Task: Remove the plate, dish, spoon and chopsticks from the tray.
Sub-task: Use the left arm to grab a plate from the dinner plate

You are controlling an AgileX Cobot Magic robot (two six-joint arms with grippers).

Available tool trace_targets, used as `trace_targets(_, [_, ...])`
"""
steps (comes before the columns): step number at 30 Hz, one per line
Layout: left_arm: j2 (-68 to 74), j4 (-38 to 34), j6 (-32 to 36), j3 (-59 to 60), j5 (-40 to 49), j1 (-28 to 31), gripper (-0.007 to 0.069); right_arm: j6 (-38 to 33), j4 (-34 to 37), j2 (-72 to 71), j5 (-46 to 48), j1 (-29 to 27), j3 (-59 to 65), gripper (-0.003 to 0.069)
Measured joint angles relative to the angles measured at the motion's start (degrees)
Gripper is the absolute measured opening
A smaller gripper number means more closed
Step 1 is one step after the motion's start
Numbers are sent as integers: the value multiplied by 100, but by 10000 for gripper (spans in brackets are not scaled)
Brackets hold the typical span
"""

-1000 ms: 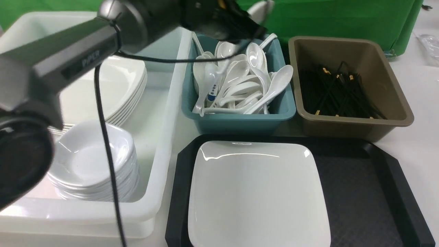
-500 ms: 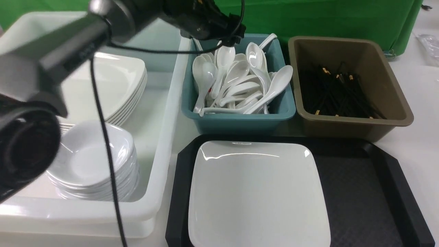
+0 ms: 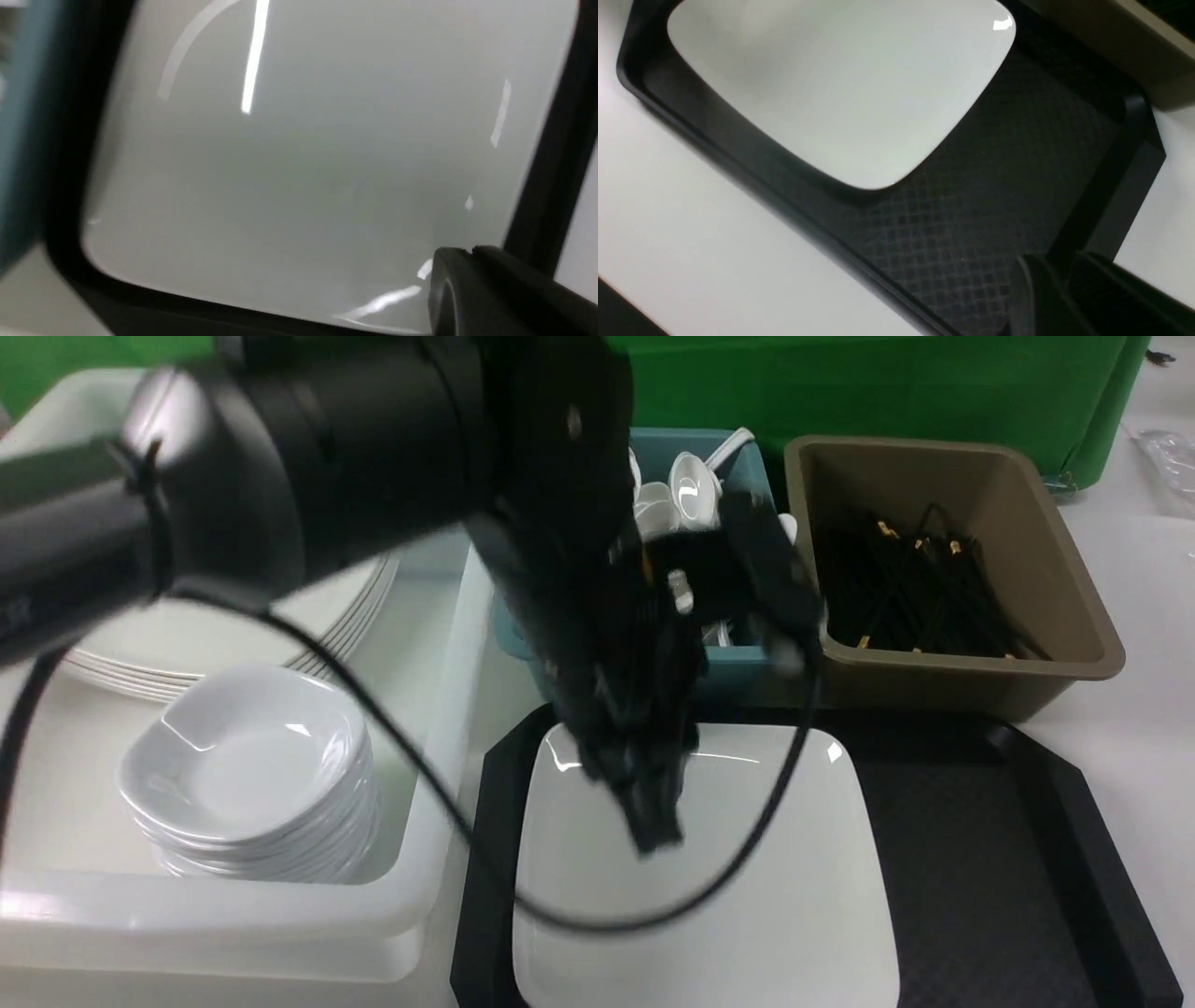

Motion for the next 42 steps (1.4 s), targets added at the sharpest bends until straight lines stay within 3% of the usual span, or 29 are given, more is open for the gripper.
trace_targets(6, [-117, 92, 552, 1255, -277, -406, 107, -68, 0, 0, 52, 0, 0, 142])
trace_targets(8, [-121, 187, 891, 1763, -736, -411, 227, -102, 0, 0, 71, 0, 0, 142])
trace_targets(10, [-128, 265, 967, 1915, -934, -411, 277, -109, 0, 0, 71, 0, 0, 142])
trace_targets(14, [-135, 831, 1164, 2481, -1922, -411, 501, -115, 0, 0, 85, 0, 0, 143])
trace_targets(18, [-141, 1439, 1223, 2805, -2679, -411, 582, -115, 35, 0, 85, 0, 0, 143])
trace_targets(27, [-141, 1959, 1216, 3095, -3415, -411, 528, -115, 101, 0, 99, 0, 0, 143])
trace_targets(42, [70, 2070, 228, 3079, -3533, -332, 505, -141, 191, 0, 135, 0, 0, 143])
